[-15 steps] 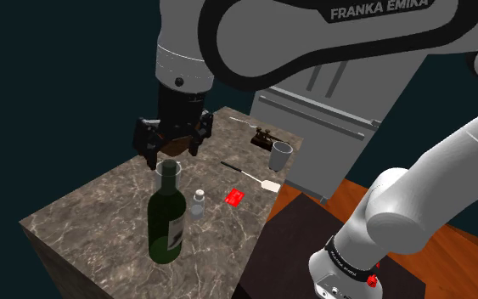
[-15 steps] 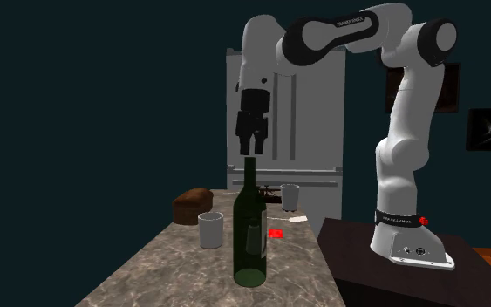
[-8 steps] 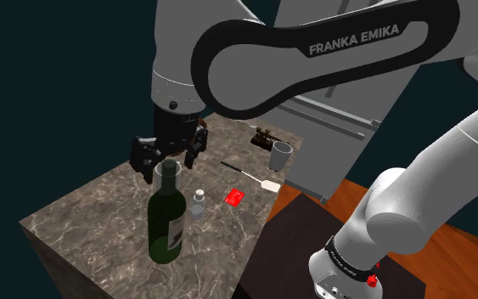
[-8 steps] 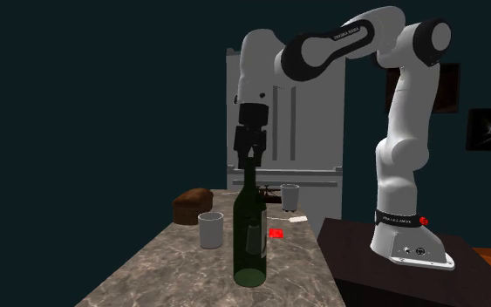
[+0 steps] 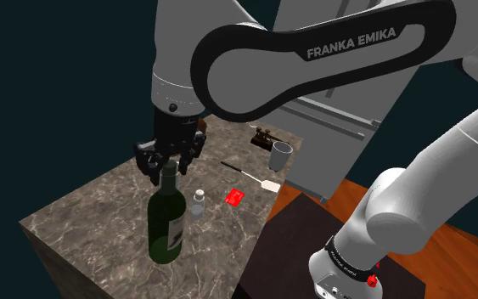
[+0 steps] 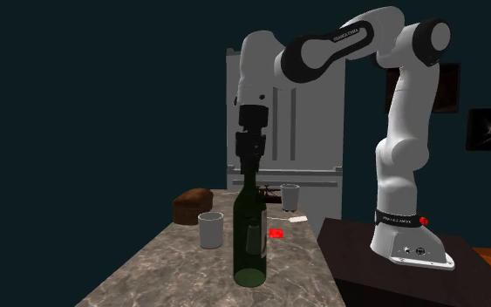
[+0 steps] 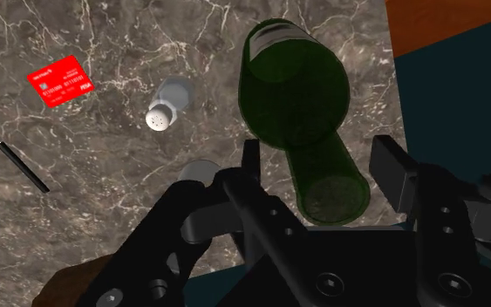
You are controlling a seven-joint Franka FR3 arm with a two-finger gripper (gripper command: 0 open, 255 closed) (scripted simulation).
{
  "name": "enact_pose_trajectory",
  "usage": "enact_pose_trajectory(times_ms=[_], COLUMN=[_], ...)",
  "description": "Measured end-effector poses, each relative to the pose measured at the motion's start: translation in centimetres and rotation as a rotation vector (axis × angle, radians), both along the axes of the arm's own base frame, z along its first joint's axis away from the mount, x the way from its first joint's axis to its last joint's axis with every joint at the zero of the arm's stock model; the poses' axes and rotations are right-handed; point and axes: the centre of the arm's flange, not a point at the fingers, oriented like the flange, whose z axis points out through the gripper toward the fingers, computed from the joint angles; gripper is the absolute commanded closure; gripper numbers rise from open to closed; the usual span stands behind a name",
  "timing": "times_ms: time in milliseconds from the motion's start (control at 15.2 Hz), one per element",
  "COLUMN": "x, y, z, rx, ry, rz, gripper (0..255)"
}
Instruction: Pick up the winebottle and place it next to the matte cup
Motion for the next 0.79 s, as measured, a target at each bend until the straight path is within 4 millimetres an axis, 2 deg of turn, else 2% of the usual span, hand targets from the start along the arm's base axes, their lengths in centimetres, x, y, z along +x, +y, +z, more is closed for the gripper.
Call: enact_pose_trajectory(times_ms=[594, 792], x=[0.0, 0.0], y=[0.0, 0.0], z=[0.0, 1.1], rx=[0.0, 0.0], ry=[0.0, 0.0], rz=[0.0, 0.0], gripper=[255, 255])
